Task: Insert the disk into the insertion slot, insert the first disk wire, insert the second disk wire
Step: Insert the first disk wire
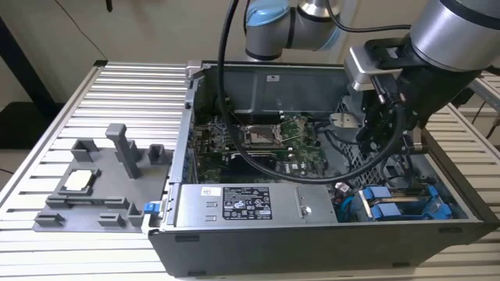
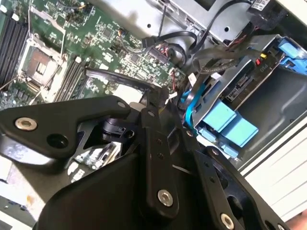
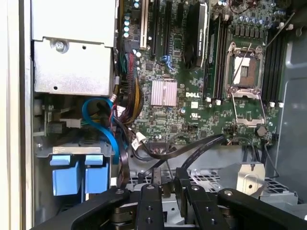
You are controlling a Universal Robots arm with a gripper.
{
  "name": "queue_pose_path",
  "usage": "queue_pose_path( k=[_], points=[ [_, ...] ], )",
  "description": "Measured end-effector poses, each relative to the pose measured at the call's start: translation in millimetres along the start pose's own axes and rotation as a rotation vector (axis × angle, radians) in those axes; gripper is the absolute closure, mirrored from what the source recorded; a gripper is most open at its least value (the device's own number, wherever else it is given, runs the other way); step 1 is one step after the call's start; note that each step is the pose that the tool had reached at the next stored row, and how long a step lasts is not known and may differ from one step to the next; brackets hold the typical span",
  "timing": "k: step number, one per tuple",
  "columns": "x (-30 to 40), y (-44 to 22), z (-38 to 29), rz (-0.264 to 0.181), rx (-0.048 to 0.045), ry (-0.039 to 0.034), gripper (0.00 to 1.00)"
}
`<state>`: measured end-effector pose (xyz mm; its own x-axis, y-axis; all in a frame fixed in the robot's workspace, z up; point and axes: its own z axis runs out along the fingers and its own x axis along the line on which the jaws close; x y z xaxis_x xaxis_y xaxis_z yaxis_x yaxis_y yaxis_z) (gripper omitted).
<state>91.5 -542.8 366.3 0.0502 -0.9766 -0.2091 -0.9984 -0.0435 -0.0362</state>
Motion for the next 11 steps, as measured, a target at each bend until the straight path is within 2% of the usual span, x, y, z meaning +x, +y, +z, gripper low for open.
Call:
queue_pose_path(
  k=[4, 11],
  points=[
    [1.3, 0.2, 1.5, -0.003, 0.0001, -0.0121, 0.73],
    [2.4, 0.1, 3.1, -0.017, -0.0014, -0.0381, 0.73]
  ],
)
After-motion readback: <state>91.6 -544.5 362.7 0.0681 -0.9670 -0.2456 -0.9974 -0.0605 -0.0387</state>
